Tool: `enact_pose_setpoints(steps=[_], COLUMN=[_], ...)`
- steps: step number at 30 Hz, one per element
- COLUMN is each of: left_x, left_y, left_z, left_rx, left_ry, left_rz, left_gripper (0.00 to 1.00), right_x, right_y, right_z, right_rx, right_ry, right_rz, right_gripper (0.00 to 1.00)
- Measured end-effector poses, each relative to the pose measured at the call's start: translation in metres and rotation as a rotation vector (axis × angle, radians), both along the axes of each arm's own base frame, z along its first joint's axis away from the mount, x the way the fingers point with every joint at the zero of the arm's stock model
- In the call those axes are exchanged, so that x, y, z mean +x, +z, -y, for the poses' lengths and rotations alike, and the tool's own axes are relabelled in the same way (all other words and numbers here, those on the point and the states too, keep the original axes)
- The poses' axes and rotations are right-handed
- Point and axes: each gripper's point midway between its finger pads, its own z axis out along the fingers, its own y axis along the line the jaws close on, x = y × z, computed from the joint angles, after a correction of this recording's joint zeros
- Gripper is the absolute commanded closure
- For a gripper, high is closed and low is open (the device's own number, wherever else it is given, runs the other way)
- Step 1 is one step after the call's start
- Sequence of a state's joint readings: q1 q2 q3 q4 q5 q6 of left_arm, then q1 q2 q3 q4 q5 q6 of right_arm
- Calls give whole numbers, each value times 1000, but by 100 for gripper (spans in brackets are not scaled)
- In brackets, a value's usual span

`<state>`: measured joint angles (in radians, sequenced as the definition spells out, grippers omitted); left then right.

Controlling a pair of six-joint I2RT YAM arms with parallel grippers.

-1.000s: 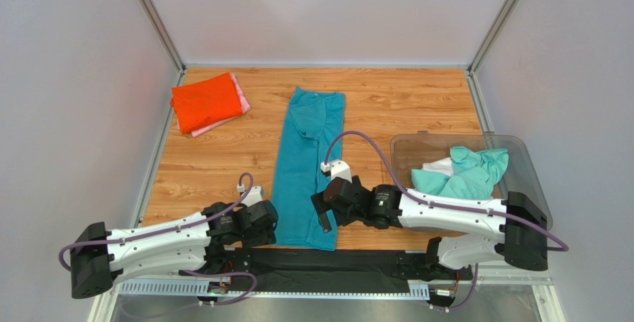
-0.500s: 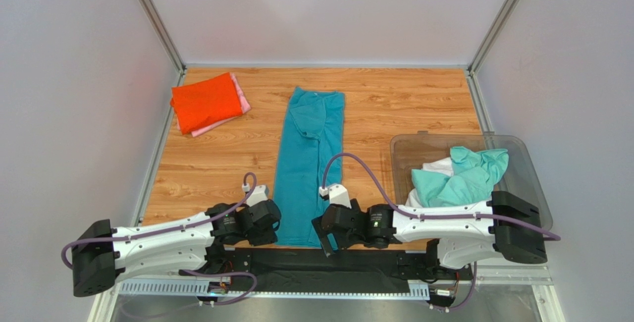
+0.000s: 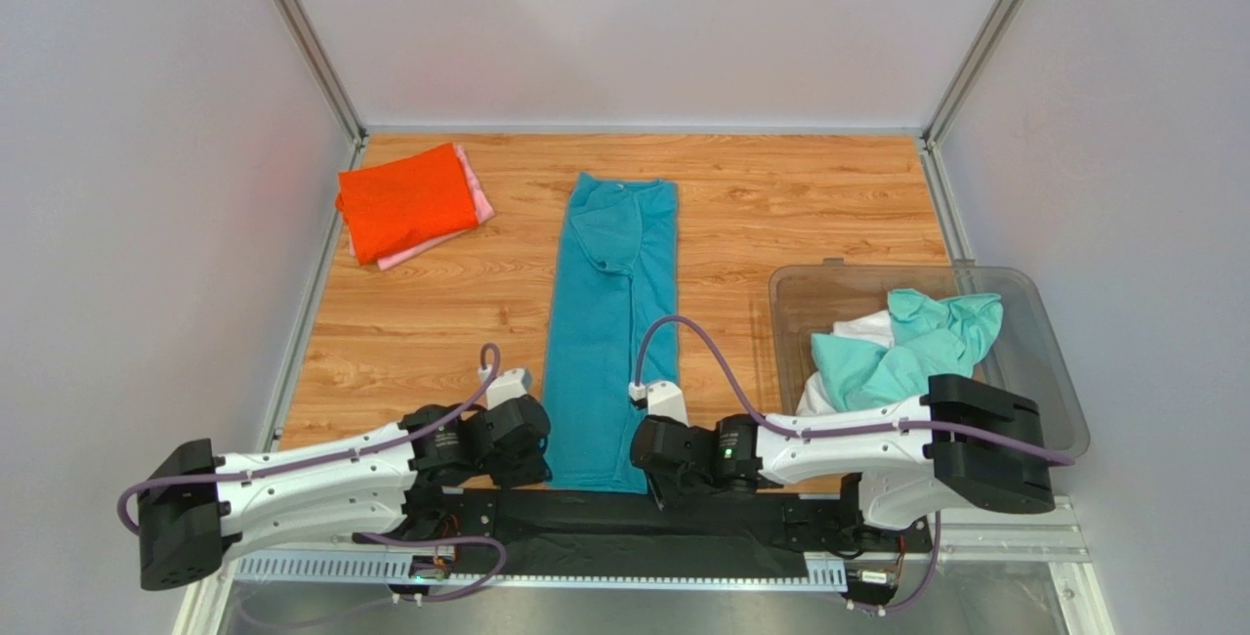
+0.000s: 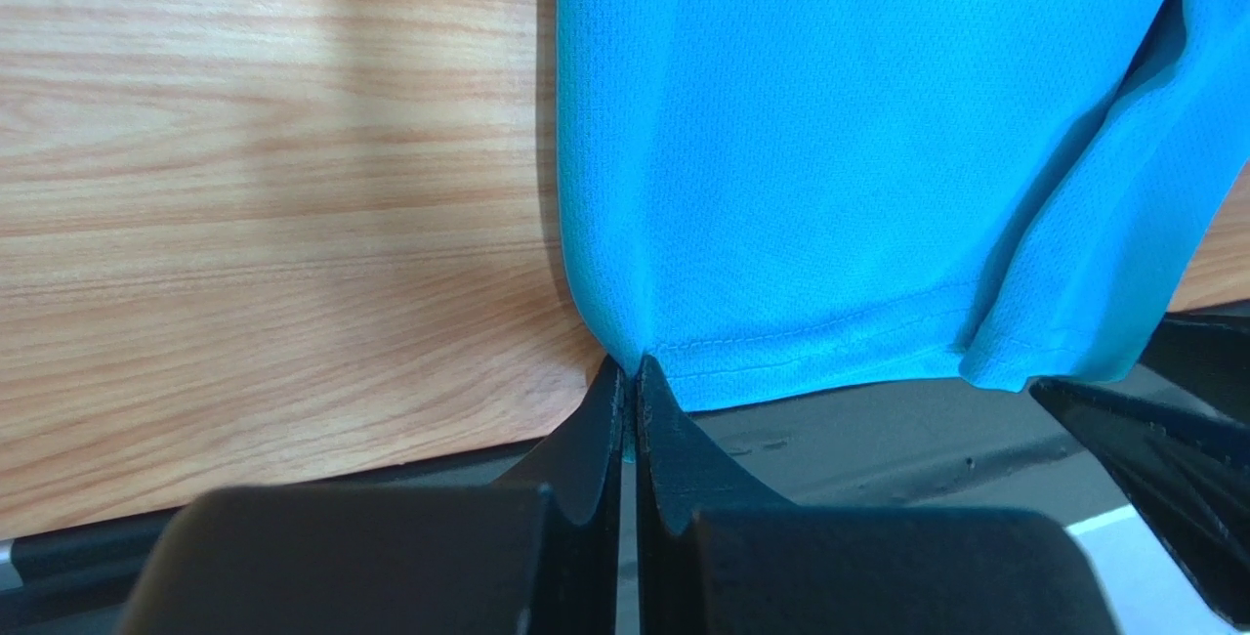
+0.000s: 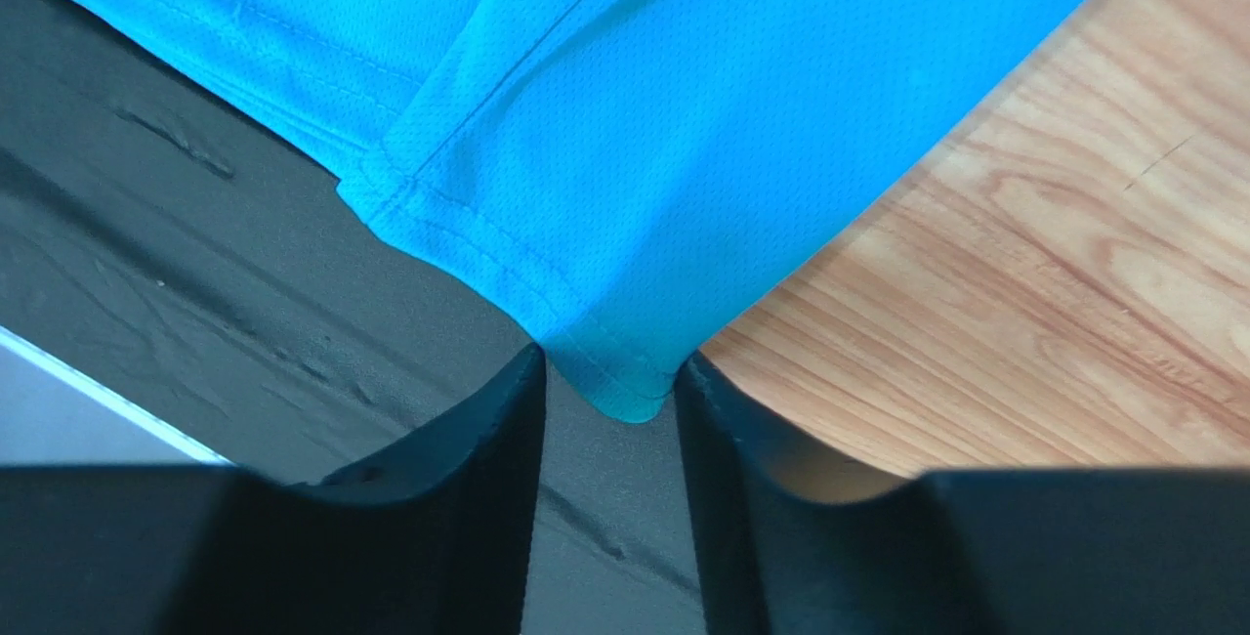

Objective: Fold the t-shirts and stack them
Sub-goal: Fold the tshirt

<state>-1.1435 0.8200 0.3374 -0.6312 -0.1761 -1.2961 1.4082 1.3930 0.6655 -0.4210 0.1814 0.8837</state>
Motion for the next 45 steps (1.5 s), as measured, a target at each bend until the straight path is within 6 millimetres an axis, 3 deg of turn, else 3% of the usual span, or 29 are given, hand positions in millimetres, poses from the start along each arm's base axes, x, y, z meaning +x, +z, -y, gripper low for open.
enact_pose_setpoints(steps=[4,9,16,23,27,33,45], left_x=[-6,-12,-31,-32,-18,12,99], left_y=[0,1,3,15,41,76,132], left_z=[1,-1,-4,-5,4,14,19], left_rx=[-21,-48,-93,-93,-101,-45,56], left_ry=[-14,-28,-88,-116,-119,-95,20], left_rz=[-21,-36,-95,-85,-19,102,265], left_gripper=[100,100,100,100,100,100,100], right_x=[-1,-1,-31,-25,-6,34,123], right_y=[-2,-2,2,16,28,65,124], right_z=[0,-1,-3,1,3,-6,-8], right_rx=[3,6,24,40,42,89,131], right_ry=[-10,-18,19,-12,-49,-93,-177], right_rz=[5,34,-9,18,60,150,318], right_gripper=[82,90,92,95,95,96,97])
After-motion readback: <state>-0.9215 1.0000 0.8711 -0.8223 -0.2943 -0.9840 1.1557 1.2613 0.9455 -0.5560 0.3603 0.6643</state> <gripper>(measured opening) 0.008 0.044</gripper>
